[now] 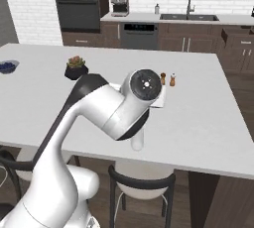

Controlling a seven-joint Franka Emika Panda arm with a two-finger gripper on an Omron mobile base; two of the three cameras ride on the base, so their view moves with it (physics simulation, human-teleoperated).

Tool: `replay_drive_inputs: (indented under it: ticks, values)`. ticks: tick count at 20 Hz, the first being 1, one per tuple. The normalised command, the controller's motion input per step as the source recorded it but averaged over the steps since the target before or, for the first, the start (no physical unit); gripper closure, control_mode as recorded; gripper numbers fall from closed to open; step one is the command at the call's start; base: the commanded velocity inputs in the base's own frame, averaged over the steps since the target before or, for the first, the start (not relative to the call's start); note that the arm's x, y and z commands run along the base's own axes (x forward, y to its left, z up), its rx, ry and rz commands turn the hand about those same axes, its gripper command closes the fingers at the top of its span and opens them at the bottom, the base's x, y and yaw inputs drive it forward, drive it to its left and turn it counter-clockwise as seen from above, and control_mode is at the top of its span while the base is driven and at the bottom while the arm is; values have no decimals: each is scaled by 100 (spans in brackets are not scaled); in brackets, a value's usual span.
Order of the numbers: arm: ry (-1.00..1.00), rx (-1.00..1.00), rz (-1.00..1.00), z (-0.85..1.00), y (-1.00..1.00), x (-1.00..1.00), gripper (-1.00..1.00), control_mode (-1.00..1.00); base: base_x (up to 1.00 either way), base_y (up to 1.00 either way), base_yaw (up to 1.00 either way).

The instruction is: Take a straw from the drawer in front and place it inside the glass cup on the dining counter.

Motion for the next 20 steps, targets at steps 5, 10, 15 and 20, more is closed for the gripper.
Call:
replay_drive_inputs:
  ticks: [5,10,15,20]
  values:
    - [-20,1,27,2,-3,1,100,-100,0,0,0]
    - [-2,0,23,-3,0,0,100,-100,0,0,0]
    - [-4,1,19,-13,10,11,100,-100,0,0,0]
    - [-14,10,21,-8,9,0,100,-100,0,0,0]
